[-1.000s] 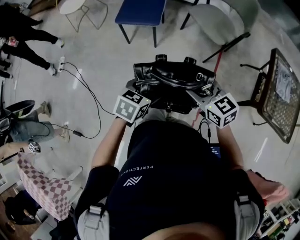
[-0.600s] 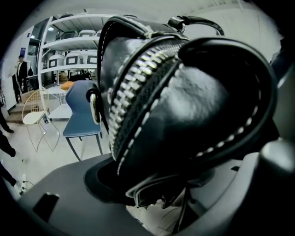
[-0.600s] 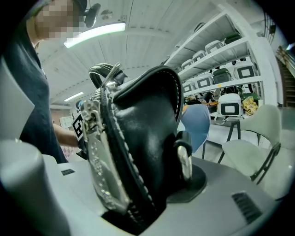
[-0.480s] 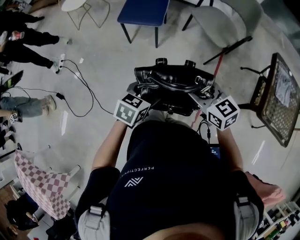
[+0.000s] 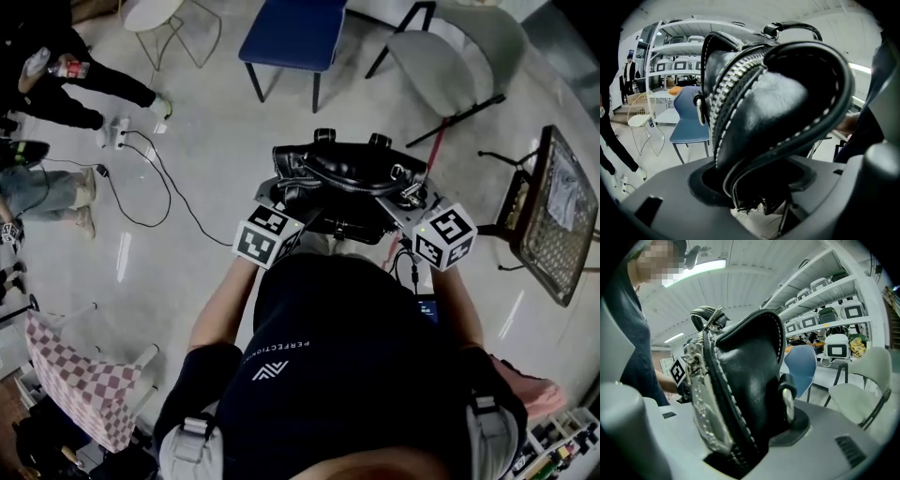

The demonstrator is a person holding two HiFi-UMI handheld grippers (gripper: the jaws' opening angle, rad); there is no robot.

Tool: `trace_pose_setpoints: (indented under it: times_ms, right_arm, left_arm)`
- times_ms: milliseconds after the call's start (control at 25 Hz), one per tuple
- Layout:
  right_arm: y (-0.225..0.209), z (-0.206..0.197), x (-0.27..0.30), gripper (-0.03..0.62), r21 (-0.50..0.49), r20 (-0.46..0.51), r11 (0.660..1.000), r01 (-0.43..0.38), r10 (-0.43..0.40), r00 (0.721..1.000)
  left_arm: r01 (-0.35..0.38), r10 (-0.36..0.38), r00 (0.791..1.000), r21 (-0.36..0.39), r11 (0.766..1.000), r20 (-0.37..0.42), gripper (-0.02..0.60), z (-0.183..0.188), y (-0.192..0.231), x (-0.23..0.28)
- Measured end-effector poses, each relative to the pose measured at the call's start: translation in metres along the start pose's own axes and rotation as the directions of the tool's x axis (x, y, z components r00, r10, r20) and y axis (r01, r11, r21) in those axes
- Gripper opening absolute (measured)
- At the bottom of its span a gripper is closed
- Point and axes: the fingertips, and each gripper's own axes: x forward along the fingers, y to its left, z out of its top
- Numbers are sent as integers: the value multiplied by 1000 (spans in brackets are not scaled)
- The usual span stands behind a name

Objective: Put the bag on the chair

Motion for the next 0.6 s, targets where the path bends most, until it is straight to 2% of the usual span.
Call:
trace_pose_setpoints:
  times_ms: [600]
  right_arm:
    - [-8, 39, 93, 232, 16, -8, 1000, -1, 1, 1000]
  left_arm:
    - [-20, 21, 1000, -5, 1000, 9, 301, 12, 98, -11]
